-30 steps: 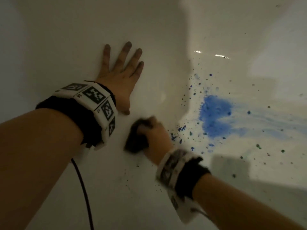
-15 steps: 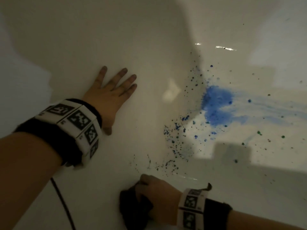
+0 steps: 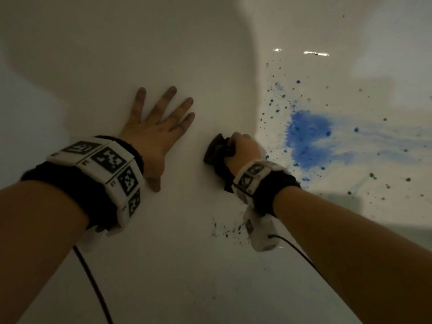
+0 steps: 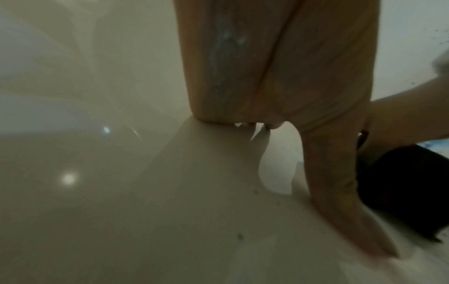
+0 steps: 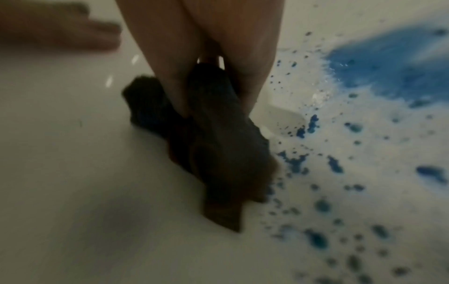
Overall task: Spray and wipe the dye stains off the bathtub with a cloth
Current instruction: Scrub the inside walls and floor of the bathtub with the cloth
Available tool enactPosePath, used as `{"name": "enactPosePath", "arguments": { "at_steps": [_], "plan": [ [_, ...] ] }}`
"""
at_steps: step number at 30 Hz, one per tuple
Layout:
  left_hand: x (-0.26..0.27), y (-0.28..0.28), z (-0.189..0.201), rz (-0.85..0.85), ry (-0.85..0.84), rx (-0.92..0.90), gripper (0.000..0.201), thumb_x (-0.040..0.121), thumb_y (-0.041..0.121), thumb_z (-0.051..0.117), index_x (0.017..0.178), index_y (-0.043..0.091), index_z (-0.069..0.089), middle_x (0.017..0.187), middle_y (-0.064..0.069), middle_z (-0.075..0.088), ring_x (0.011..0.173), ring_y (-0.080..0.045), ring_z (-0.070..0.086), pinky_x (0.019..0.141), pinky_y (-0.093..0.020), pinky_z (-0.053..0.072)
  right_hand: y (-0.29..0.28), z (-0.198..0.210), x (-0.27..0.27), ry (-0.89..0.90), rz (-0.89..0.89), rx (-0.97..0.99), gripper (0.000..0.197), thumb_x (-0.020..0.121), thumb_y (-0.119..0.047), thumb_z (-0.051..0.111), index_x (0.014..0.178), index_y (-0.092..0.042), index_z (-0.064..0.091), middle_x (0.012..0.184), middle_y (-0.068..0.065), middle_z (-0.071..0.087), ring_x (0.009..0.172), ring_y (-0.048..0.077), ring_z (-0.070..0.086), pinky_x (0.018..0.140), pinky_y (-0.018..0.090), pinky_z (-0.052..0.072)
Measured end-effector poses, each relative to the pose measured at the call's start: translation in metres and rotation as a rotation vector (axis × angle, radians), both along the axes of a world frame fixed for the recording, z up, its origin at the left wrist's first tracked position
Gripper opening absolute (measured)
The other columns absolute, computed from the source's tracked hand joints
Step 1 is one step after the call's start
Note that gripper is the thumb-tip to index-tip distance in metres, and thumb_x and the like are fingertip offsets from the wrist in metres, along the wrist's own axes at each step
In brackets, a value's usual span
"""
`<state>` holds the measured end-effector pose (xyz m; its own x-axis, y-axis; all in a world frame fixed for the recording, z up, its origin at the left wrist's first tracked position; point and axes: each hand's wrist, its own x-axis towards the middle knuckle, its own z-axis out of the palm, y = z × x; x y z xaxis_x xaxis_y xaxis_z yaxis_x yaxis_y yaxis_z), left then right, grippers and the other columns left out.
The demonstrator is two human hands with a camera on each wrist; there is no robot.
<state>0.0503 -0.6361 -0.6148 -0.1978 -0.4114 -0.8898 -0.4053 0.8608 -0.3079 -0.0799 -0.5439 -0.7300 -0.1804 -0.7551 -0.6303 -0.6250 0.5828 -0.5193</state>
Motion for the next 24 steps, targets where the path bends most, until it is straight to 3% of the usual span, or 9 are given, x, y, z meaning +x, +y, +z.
{"name": "enactPosePath", "arguments": {
  "at_steps": [3, 8, 10, 15, 18, 20, 24],
  "plan": [
    [0.000, 0.001, 0.001, 0.007, 0.014, 0.016, 0.151, 0.052, 0.061, 0.078, 0.136, 0.018, -0.040, 0.132, -0.002, -0.056, 0.124, -0.031, -0.048, 0.093, -0.057, -0.027, 0.006, 0.019, -0.008, -0.159, -0.005, 0.040, 0.009, 0.084, -0.019, 0.055, 0.091, -0.017, 0.049, 0.100, 0.007, 0.054, 0.095, 0.025, 0.054, 0.080, 0.028, 0.041],
    [-0.001, 0.001, 0.002, 0.020, 0.024, 0.036, 0.152, 0.051, 0.062, 0.078, 0.134, 0.016, -0.041, 0.122, -0.002, -0.059, 0.115, -0.027, -0.052, 0.085, -0.060, -0.032, 0.063, 0.080, 0.020, -0.505, 0.407, -0.003, 0.023, 0.084, -0.015, 0.062, 0.105, -0.006, 0.059, 0.109, 0.012, 0.056, 0.099, 0.026, 0.056, 0.088, 0.030, 0.045],
    [-0.002, 0.001, 0.004, 0.025, 0.029, 0.045, 0.152, 0.051, 0.063, 0.077, 0.132, 0.016, -0.043, 0.123, -0.002, -0.059, 0.114, -0.028, -0.053, 0.085, -0.060, -0.032, 0.069, 0.086, 0.046, -0.551, 0.388, -0.017, 0.026, 0.082, -0.014, 0.064, 0.105, -0.003, 0.058, 0.110, 0.014, 0.053, 0.099, 0.029, 0.054, 0.082, 0.025, 0.040],
    [-0.003, -0.001, 0.002, 0.022, 0.042, 0.015, 0.144, 0.059, 0.056, 0.075, 0.127, 0.016, -0.045, 0.124, -0.002, -0.059, 0.120, -0.030, -0.051, 0.085, -0.060, -0.032, 0.037, 0.072, 0.062, -0.504, 0.008, 0.007, 0.025, 0.081, -0.015, 0.065, 0.102, -0.002, 0.059, 0.109, 0.013, 0.059, 0.096, 0.024, 0.055, 0.075, 0.022, 0.038],
    [-0.004, 0.000, 0.002, 0.021, 0.044, 0.000, 0.133, 0.068, 0.049, 0.071, 0.136, 0.017, -0.040, 0.131, -0.003, -0.056, 0.126, -0.034, -0.046, 0.085, -0.060, -0.031, 0.024, 0.064, 0.055, -0.470, 0.069, -0.070, 0.020, 0.081, -0.013, 0.064, 0.097, -0.002, 0.059, 0.098, 0.013, 0.058, 0.084, 0.018, 0.046, 0.069, 0.018, 0.029],
    [-0.003, 0.001, 0.000, 0.021, 0.021, -0.004, 0.134, 0.068, 0.052, 0.070, 0.135, 0.017, -0.040, 0.132, -0.004, -0.056, 0.124, -0.035, -0.048, 0.084, -0.061, -0.030, 0.017, 0.059, 0.046, -0.434, 0.147, -0.083, 0.020, 0.082, -0.012, 0.063, 0.099, -0.001, 0.059, 0.096, 0.012, 0.054, 0.084, 0.017, 0.044, 0.069, 0.016, 0.026],
    [-0.009, 0.002, 0.004, 0.045, -0.053, 0.005, 0.149, 0.054, 0.059, 0.078, 0.118, 0.020, -0.051, 0.116, -0.003, -0.065, 0.105, -0.031, -0.058, 0.083, -0.064, -0.028, 0.002, 0.039, 0.013, -0.328, 0.055, -0.079, 0.016, 0.085, -0.012, 0.055, 0.099, -0.004, 0.058, 0.100, 0.011, 0.057, 0.092, 0.024, 0.052, 0.073, 0.022, 0.033]
  ]
}}
